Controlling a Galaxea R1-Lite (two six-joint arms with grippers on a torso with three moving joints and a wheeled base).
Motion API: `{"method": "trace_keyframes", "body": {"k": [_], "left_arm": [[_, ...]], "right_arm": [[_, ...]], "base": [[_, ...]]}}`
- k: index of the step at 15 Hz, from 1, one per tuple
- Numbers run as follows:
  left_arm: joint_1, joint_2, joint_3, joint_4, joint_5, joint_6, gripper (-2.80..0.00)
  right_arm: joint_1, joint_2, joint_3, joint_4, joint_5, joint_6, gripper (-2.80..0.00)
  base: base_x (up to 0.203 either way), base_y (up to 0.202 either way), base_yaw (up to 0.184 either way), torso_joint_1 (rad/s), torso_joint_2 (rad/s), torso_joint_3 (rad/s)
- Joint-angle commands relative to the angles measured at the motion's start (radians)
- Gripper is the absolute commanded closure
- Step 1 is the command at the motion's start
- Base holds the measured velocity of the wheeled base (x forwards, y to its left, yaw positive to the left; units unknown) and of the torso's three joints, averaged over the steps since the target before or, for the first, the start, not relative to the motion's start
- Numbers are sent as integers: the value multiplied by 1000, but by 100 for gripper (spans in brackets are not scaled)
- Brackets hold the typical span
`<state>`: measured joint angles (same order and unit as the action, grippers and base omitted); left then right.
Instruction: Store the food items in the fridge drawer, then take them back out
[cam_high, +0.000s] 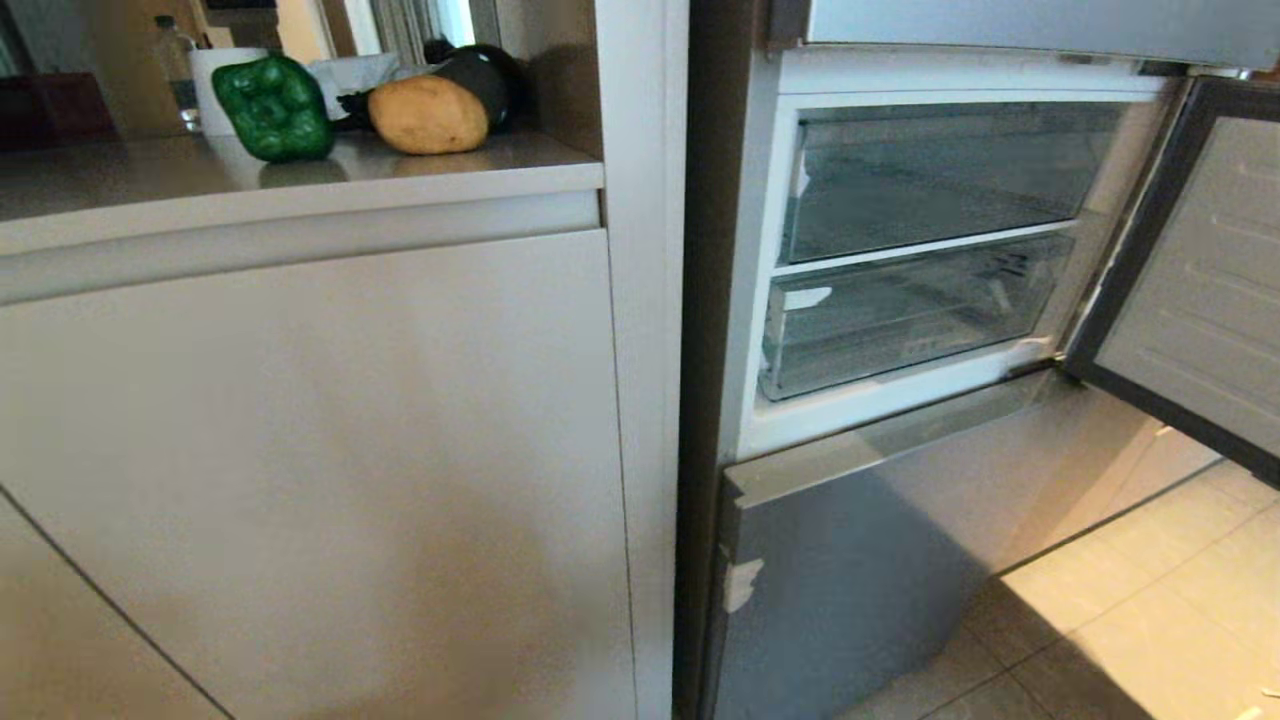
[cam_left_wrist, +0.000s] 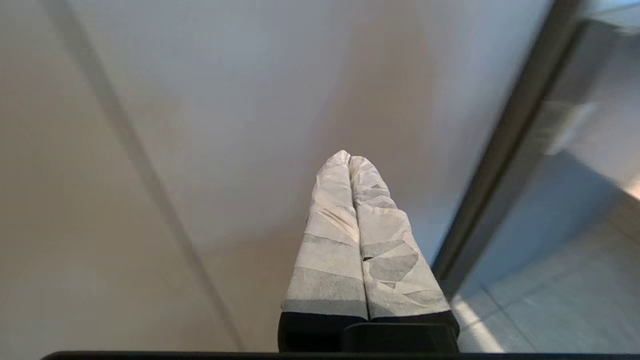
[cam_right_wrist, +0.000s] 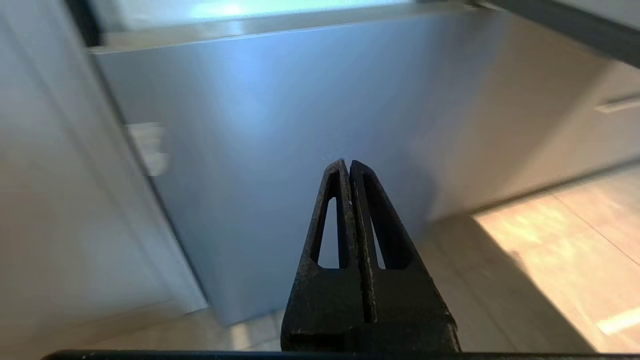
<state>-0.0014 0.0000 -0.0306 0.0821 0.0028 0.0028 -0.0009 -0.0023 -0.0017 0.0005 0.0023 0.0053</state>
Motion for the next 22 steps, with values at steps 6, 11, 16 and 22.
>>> {"method": "trace_keyframes", "body": {"k": [6,11,16,22], "left_arm": [[0,0,0,1,0,0,0],[0,0,0,1,0,0,0],[0,0,0,1,0,0,0],[0,0,0,1,0,-1,0]], "right_arm": [[1,15,-58,2,14,-46,0],[6,462,-351,-6,54,2,0],[10,1036,-540,-198,252,39,0],[11,1714,-599,-898,323,41,0]], "base": [[0,-1,11,0,1,0],[0,0,0,0,0,0],[0,0,0,0,0,0],[0,0,0,0,0,0]]}}
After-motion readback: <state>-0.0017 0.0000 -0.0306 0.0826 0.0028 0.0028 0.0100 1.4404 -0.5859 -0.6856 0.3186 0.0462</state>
